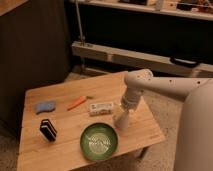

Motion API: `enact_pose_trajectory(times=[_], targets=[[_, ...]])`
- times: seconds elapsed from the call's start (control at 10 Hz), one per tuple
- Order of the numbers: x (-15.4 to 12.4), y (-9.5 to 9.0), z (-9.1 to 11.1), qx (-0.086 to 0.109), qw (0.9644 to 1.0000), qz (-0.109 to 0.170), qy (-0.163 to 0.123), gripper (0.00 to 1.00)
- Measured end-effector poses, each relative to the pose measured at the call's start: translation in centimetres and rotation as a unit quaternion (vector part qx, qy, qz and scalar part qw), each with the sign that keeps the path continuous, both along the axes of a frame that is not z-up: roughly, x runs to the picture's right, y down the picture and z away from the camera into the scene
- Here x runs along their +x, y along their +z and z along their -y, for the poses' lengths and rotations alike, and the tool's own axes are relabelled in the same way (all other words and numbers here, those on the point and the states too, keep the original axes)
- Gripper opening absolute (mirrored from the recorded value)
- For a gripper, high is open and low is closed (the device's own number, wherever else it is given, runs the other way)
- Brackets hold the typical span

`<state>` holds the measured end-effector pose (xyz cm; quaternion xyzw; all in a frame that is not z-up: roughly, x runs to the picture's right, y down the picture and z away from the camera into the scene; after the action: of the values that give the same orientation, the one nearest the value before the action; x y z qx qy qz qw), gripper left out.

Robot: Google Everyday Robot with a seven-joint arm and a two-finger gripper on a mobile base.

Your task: Place the ceramic cup over the eraser

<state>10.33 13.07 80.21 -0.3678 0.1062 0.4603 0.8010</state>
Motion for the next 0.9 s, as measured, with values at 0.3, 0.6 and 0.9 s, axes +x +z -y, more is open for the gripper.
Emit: enact_pose_trajectory(times=[0.3,0.6,0.9], targets=[[-0.7,0.0,0.4,0.0,1.0,0.005,-0.005,0.77],[-0.8,0.0,-0.1,-0.01,0.9999,0.004,-0.006,0.49],[-0.4,-0.3,-0.9,-0.021,0.9997,0.0,-0.008,0.19]])
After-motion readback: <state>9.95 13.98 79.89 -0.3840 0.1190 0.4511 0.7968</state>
